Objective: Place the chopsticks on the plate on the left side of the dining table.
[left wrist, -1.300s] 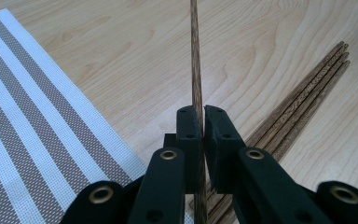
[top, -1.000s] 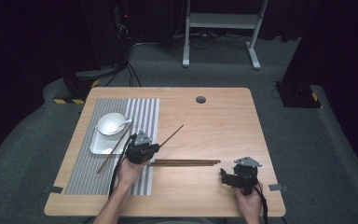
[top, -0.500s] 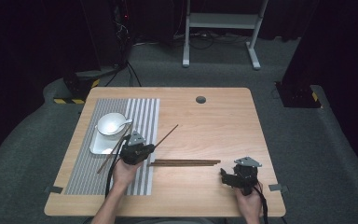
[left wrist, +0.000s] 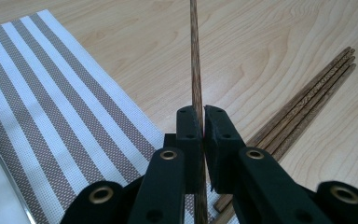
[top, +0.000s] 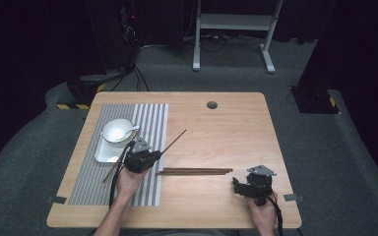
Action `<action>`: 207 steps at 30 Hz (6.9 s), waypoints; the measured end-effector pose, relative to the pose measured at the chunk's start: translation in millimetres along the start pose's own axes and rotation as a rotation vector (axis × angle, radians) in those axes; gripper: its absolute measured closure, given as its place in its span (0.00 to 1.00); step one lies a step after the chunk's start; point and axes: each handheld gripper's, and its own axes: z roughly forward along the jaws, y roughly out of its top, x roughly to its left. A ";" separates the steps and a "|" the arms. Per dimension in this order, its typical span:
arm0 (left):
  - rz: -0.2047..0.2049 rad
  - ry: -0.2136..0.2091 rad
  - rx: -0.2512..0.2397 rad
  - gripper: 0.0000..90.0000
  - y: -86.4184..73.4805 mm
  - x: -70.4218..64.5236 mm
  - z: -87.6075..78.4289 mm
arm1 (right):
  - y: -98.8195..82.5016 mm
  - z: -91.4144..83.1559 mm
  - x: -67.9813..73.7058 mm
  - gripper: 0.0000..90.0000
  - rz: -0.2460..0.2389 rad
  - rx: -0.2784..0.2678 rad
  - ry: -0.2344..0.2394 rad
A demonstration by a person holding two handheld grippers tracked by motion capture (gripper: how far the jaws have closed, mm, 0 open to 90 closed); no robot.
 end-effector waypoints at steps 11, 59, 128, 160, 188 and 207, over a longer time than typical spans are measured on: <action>-0.013 -0.003 -0.011 0.94 -0.4 2.7 -4.0 | 0.0 0.0 0.0 0.15 0.000 0.000 0.000; -0.070 0.104 0.002 0.94 -16.1 30.7 -41.5 | 0.0 0.0 0.0 0.15 0.001 0.000 0.000; -0.159 0.298 0.116 0.94 -47.4 67.6 -33.2 | 0.1 0.1 0.4 0.15 0.000 0.000 -0.002; -0.136 0.360 0.149 0.94 -55.7 67.3 -24.7 | 0.1 0.2 0.3 0.15 -0.002 -0.001 -0.001; -0.192 0.444 0.082 0.62 -57.8 61.4 -28.2 | 0.1 0.2 0.3 0.15 -0.002 -0.001 -0.001; -0.237 0.442 0.078 0.74 -64.9 64.9 -20.4 | 0.1 0.2 0.2 0.15 -0.003 -0.001 -0.001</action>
